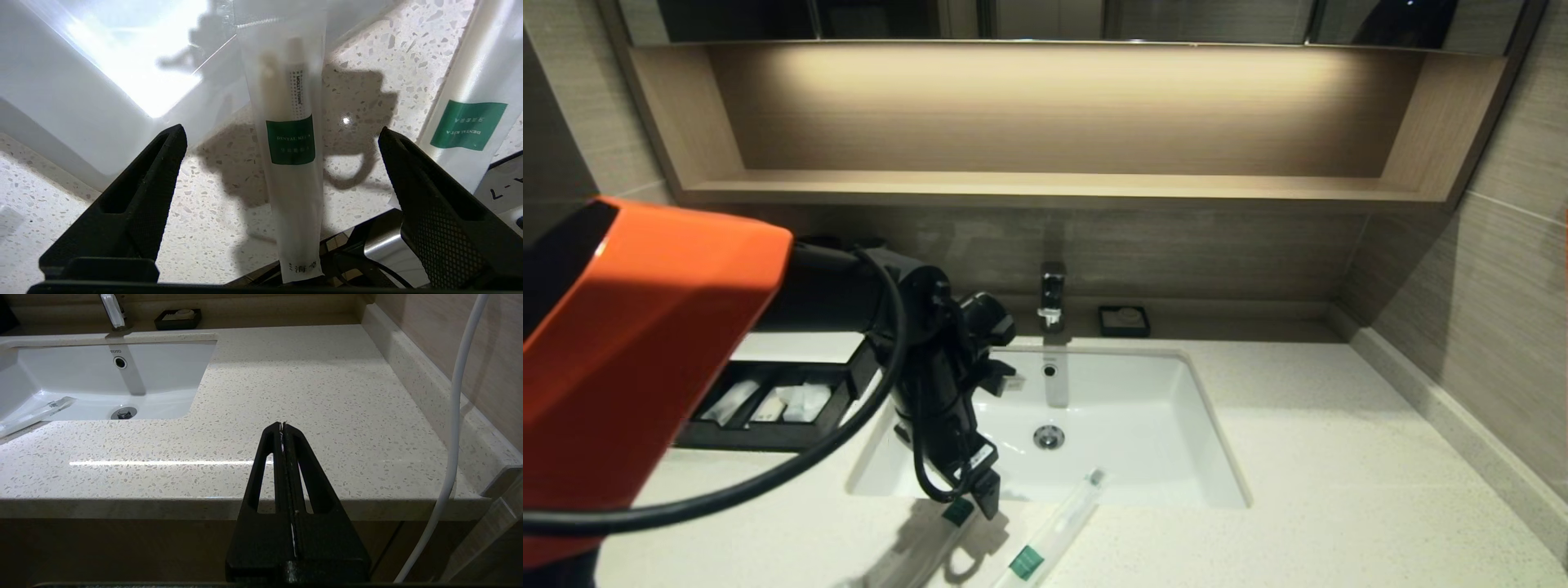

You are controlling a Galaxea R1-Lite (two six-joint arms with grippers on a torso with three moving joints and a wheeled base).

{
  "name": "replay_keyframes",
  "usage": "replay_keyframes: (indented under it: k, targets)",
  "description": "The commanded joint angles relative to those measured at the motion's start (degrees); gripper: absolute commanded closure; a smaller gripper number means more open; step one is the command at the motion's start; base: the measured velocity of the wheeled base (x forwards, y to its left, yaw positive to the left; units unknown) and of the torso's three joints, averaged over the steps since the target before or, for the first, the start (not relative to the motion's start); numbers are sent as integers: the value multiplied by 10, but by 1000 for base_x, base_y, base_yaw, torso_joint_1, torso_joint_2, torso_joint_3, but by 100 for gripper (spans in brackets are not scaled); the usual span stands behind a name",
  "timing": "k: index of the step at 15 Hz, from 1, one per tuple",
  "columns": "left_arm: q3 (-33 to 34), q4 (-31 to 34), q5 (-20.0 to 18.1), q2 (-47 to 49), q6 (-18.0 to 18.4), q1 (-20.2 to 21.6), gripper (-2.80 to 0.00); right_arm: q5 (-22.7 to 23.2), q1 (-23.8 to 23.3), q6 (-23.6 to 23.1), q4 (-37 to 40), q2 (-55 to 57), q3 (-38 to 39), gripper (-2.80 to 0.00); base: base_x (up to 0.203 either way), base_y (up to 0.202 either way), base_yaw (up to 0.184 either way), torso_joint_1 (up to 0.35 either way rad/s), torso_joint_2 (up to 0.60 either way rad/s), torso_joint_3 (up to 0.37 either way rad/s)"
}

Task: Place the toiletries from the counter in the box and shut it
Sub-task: Pick up the bathroom toiletry

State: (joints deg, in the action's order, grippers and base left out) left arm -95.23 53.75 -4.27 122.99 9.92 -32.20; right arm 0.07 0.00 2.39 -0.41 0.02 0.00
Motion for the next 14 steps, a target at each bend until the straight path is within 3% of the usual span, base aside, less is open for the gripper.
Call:
replay_keyframes:
  k: [1,14]
  targets:
    - [-1,-3,4,10,2,-1,-280,0,0,1,0,0,0,0,0,0,0,0,0,0]
    - [-22,-8,20,36,7,-5,-280,0,0,0,0,0,0,0,0,0,0,0,0,0]
